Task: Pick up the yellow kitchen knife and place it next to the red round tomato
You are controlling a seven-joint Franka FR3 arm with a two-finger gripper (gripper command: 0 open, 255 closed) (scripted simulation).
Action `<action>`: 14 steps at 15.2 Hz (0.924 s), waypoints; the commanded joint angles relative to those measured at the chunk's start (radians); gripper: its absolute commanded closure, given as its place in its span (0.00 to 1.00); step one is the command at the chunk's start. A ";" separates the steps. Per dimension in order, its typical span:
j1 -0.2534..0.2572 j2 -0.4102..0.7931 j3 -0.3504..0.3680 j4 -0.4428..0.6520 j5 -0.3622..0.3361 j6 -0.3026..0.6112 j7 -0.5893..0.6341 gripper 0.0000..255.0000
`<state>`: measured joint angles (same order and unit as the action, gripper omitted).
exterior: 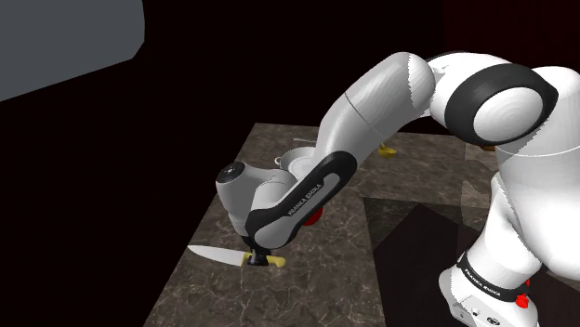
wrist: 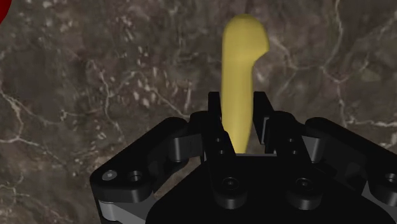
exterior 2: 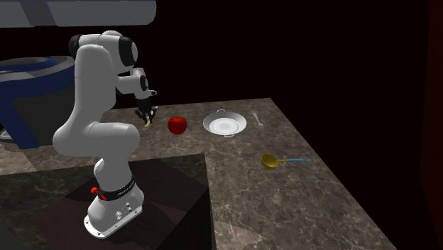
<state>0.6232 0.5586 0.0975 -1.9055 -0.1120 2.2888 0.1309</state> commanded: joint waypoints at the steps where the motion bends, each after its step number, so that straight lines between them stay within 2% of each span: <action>1: 0.000 0.000 0.000 0.000 0.000 0.000 0.000 1.00; 2: 0.000 0.000 0.000 0.000 0.000 0.000 0.000 0.00; 7: 0.000 0.000 0.000 0.000 0.000 0.000 0.000 0.00; 11: -0.002 -0.068 0.008 0.037 0.013 -0.105 -0.008 0.00; 14: -0.002 -0.068 0.008 0.037 0.013 -0.105 -0.008 0.00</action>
<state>0.6224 0.4907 0.1062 -1.8707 -0.0993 2.1872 0.1243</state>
